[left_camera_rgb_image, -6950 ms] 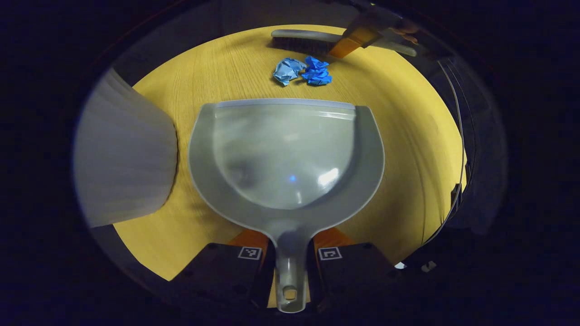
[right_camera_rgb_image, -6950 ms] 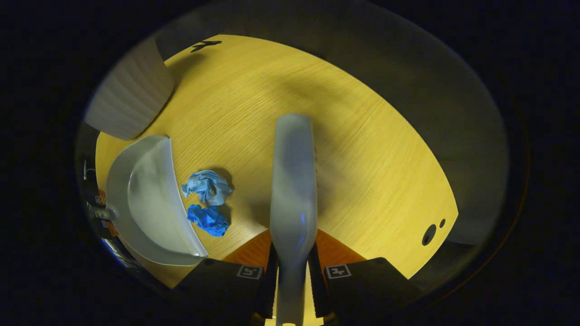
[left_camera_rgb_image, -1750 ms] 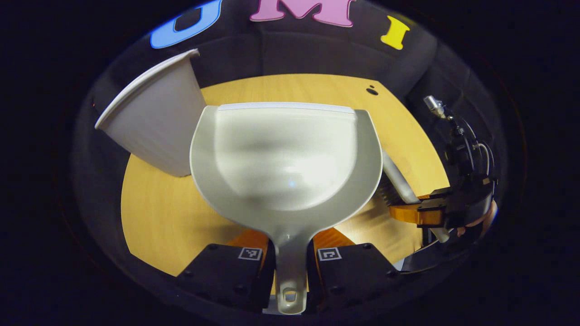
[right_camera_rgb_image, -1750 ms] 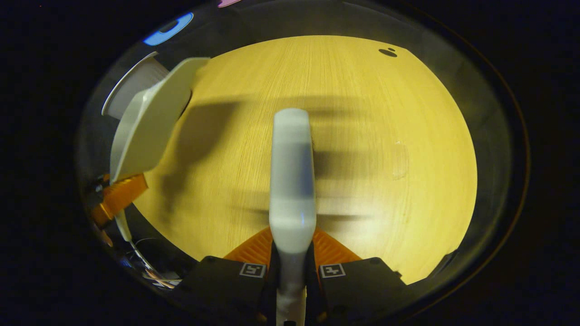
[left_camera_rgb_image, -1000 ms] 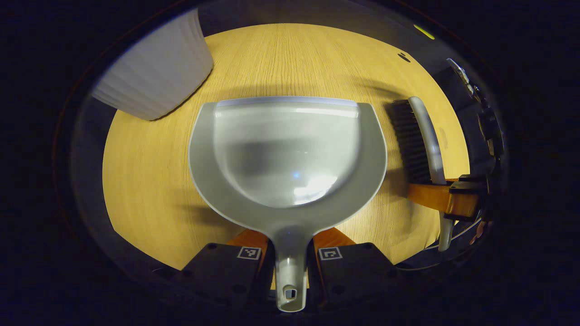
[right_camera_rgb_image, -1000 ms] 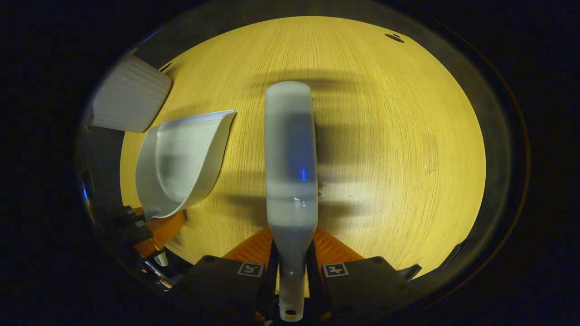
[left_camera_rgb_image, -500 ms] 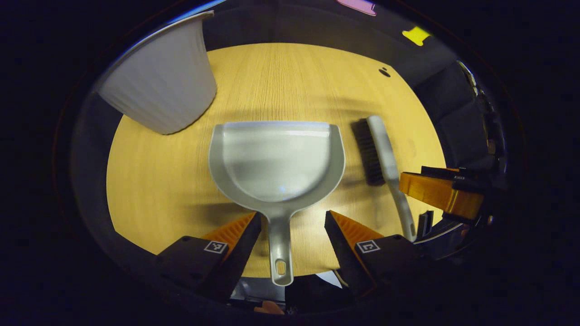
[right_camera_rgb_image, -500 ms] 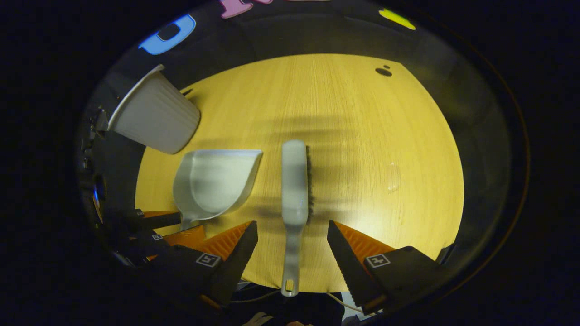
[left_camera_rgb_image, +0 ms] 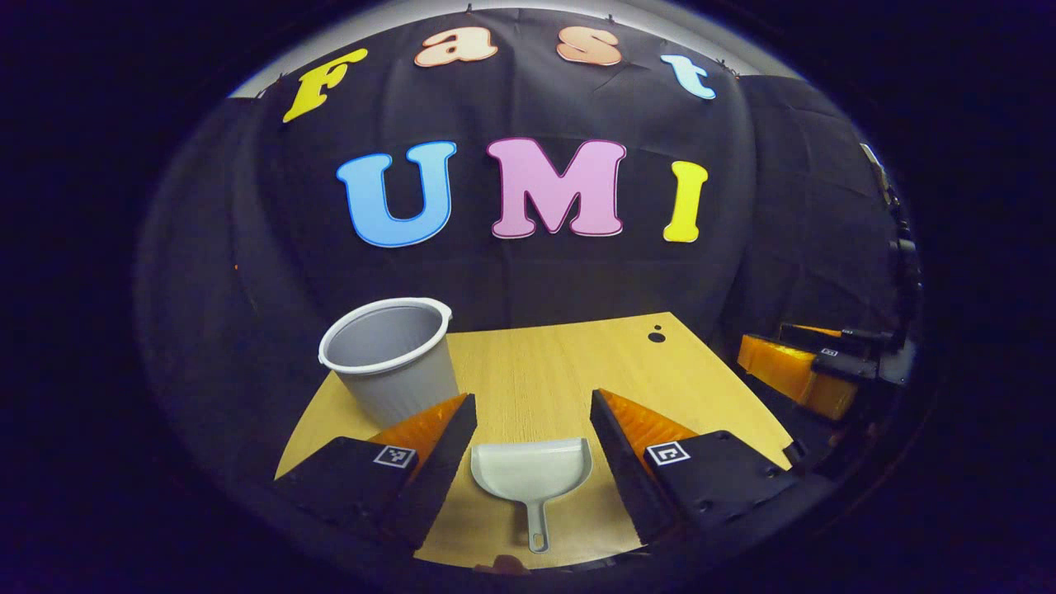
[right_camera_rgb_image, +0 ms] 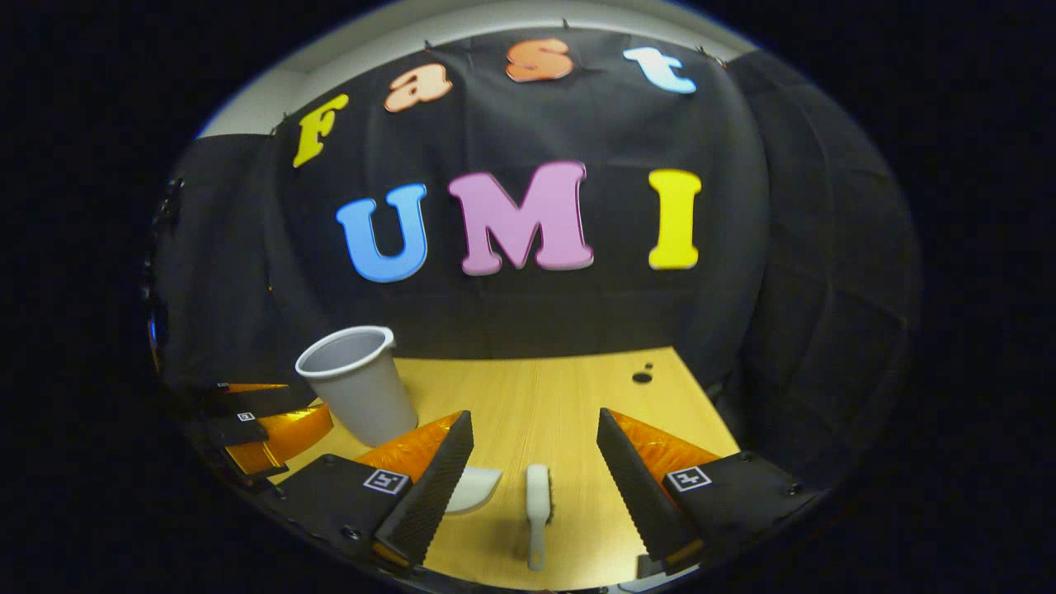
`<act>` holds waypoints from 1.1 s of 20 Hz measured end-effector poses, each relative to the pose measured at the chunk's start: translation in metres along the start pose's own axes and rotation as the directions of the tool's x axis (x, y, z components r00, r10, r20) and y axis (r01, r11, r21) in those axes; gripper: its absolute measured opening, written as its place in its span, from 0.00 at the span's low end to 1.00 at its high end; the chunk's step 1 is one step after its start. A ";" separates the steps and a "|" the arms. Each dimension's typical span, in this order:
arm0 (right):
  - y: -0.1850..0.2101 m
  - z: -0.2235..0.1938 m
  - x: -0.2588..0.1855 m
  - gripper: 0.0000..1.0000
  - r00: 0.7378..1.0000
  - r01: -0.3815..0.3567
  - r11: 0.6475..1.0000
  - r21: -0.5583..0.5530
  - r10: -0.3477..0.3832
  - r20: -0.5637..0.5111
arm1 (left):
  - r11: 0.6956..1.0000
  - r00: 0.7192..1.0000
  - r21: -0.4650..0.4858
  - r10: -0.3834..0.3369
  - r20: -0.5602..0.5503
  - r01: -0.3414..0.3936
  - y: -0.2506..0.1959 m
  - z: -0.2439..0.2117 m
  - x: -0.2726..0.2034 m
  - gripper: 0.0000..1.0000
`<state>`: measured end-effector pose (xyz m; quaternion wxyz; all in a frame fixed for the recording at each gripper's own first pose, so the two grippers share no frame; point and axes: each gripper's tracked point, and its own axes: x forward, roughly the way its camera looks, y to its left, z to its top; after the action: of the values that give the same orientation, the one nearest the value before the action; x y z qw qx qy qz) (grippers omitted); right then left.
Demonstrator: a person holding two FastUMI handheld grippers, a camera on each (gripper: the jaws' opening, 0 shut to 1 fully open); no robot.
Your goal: Pick up the small broom and dustpan from the desktop, sweep the trash into the dustpan with the broom, and then empty the trash into the garbage bin.
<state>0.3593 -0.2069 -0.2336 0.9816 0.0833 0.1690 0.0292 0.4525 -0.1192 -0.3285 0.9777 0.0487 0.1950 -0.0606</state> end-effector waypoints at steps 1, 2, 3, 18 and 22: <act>0.002 0.009 -0.001 0.97 0.999 -0.011 1.000 -0.008 0.012 0.051 | 1.000 0.998 0.015 -0.010 0.067 0.009 -0.005 0.010 -0.013 0.84; 0.006 0.015 0.000 0.96 0.996 -0.022 1.000 -0.022 0.024 0.086 | 0.999 0.990 0.020 -0.030 0.138 0.027 -0.011 0.020 -0.024 0.84; 0.006 0.019 -0.005 0.96 0.994 -0.025 0.999 -0.030 0.028 0.107 | 0.999 0.977 0.023 -0.050 0.208 0.046 -0.016 0.031 -0.033 0.84; 0.043 0.044 -0.021 0.97 0.968 -0.123 0.992 -0.014 0.123 0.217 | 0.999 0.934 -0.009 0.034 0.355 -0.033 0.007 0.051 -0.076 0.84; 0.053 0.037 -0.024 0.96 0.969 -0.140 0.990 -0.027 0.143 0.200 | 0.997 0.934 -0.061 0.058 0.351 -0.039 0.012 0.049 -0.082 0.82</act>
<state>0.3476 -0.1626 -0.1820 0.9896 0.0913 0.0621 0.0918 0.3967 -0.1054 -0.2510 0.9990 0.0158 0.0168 -0.0391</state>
